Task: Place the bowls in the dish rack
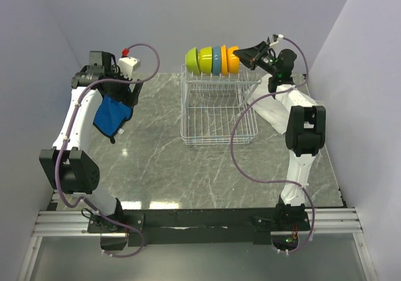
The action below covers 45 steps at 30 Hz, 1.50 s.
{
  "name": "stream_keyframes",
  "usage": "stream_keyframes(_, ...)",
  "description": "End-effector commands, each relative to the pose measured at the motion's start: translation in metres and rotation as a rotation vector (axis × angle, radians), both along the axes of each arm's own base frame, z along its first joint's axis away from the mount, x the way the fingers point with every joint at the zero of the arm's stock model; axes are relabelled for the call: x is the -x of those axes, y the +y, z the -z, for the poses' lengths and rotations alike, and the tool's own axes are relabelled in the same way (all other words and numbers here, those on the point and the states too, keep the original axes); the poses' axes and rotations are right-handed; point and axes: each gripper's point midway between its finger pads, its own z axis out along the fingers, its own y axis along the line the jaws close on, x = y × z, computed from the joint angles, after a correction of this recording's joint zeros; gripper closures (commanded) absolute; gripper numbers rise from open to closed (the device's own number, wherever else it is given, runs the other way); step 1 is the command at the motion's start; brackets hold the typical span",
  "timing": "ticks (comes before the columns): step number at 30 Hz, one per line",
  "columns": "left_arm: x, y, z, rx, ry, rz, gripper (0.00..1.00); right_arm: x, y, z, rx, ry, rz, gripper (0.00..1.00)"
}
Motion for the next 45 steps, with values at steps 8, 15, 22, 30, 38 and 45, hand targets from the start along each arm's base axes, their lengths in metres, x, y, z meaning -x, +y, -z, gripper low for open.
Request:
stream_keyframes(8,-0.010,0.002,-0.018,-0.025,-0.065,-0.023,0.01,0.011,-0.002,-0.030,0.029,-0.128,-0.015,0.60)
stream_keyframes(15,0.024,0.023,-0.005,-0.151,0.064,-0.004,0.01,0.013,-0.046,-0.050,0.055,-0.184,0.047,0.44)
stream_keyframes(22,0.094,0.042,0.021,-0.298,0.156,0.094,0.01,0.020,-0.072,-0.054,0.083,-0.215,0.098,0.39)
stream_keyframes(30,0.193,0.073,0.065,-0.432,0.482,0.054,0.13,0.044,-0.074,-0.067,0.200,-0.330,0.095,0.37)
stream_keyframes(38,0.254,0.088,0.089,-0.464,0.589,-0.028,0.24,0.070,-0.067,-0.075,0.278,-0.428,0.076,0.35)
stream_keyframes(45,0.262,0.125,0.121,-0.452,0.624,-0.219,0.33,0.085,-0.067,-0.082,0.438,-0.521,0.078,0.34)
